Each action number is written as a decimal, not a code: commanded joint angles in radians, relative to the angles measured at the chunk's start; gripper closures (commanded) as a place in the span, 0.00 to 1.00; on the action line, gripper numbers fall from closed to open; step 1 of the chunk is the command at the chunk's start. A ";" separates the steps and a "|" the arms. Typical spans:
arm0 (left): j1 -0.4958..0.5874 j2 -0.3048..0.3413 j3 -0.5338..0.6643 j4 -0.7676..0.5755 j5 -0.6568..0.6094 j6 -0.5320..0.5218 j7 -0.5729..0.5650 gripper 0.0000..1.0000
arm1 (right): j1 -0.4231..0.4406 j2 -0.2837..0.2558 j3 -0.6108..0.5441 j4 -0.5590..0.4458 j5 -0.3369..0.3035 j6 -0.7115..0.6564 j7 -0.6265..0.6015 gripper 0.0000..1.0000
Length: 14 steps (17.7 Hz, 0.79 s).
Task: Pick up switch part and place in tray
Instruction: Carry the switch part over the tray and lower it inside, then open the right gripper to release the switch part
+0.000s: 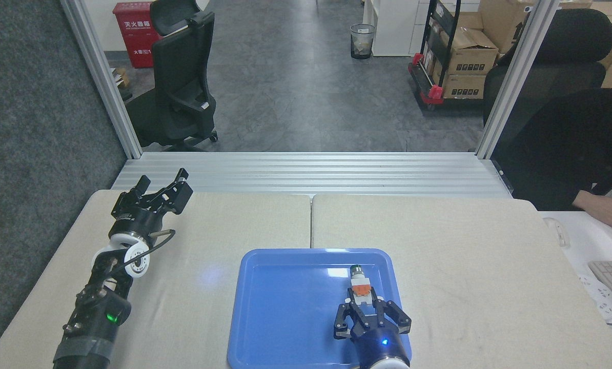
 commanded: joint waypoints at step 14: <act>-0.001 0.000 -0.025 0.000 0.000 0.001 0.001 0.00 | -0.432 -0.255 -0.324 0.231 -0.093 -0.226 -0.149 0.01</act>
